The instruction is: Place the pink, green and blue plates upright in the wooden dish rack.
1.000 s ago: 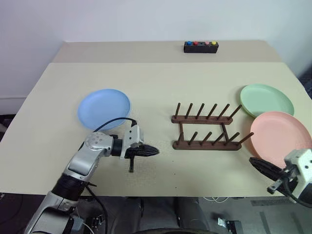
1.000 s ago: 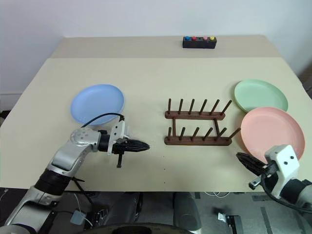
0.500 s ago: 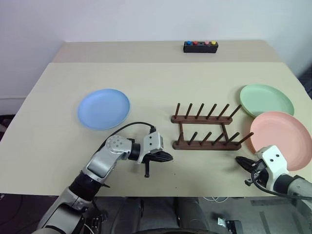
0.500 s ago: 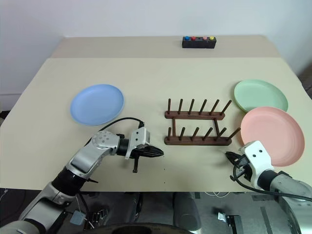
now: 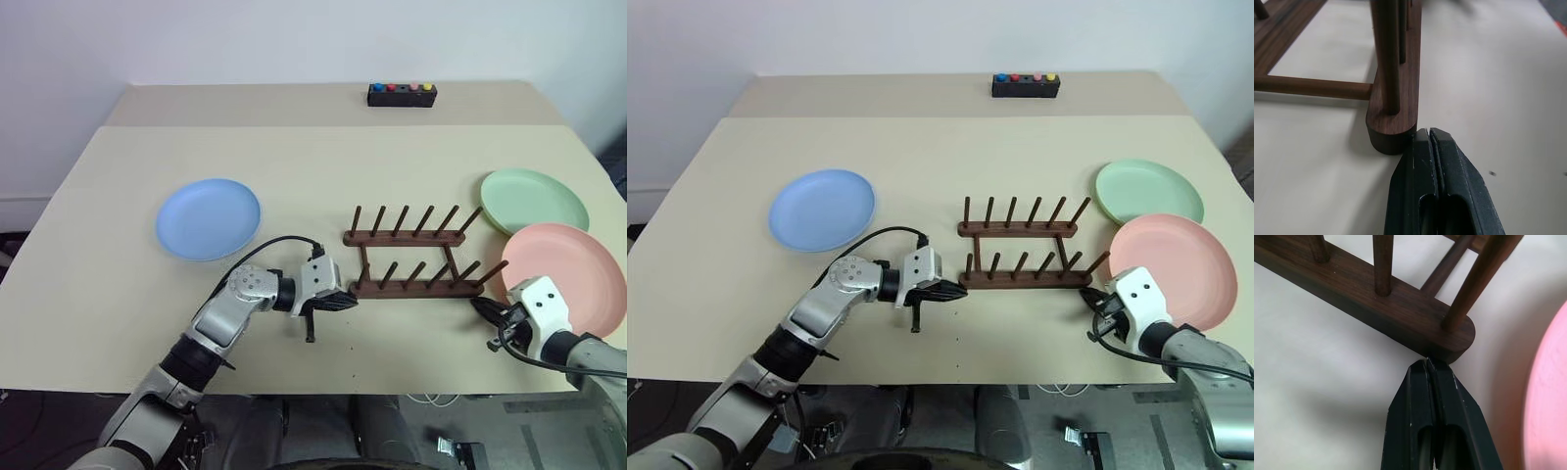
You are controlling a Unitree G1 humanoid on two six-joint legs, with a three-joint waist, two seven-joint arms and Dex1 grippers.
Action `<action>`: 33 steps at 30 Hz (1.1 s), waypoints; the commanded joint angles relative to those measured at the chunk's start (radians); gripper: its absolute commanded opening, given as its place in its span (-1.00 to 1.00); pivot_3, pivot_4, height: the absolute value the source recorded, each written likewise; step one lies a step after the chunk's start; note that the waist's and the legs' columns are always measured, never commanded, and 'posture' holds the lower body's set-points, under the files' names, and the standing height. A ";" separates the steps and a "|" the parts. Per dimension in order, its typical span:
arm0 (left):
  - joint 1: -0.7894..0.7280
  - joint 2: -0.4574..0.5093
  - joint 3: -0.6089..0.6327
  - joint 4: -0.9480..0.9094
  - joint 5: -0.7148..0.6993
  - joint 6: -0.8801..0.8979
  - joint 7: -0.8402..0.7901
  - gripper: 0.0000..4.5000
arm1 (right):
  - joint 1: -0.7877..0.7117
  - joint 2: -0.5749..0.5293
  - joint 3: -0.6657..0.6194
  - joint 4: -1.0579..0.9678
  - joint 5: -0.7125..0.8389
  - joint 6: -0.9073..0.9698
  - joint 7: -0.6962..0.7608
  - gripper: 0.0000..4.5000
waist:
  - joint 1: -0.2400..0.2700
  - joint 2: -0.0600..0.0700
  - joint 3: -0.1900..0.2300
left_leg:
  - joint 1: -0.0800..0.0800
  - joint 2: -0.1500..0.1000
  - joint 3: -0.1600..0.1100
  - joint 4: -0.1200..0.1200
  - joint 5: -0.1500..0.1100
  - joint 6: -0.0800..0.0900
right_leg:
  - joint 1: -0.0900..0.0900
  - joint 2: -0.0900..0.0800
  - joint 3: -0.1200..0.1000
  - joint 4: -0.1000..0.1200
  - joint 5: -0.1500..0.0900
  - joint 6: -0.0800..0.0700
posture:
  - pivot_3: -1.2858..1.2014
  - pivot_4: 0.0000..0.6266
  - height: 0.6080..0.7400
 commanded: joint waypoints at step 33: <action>-0.207 -0.100 0.076 0.459 0.099 -0.257 0.151 -0.99 | -0.421 -0.002 0.164 0.345 -0.128 -0.114 0.006 -1.00 | -0.002 0.000 0.000 | 0.001 -0.001 0.000 0.000 0.000 0.000 | -0.001 0.000 0.000 0.002 0.000 0.000 | 0.03 -0.52 1.00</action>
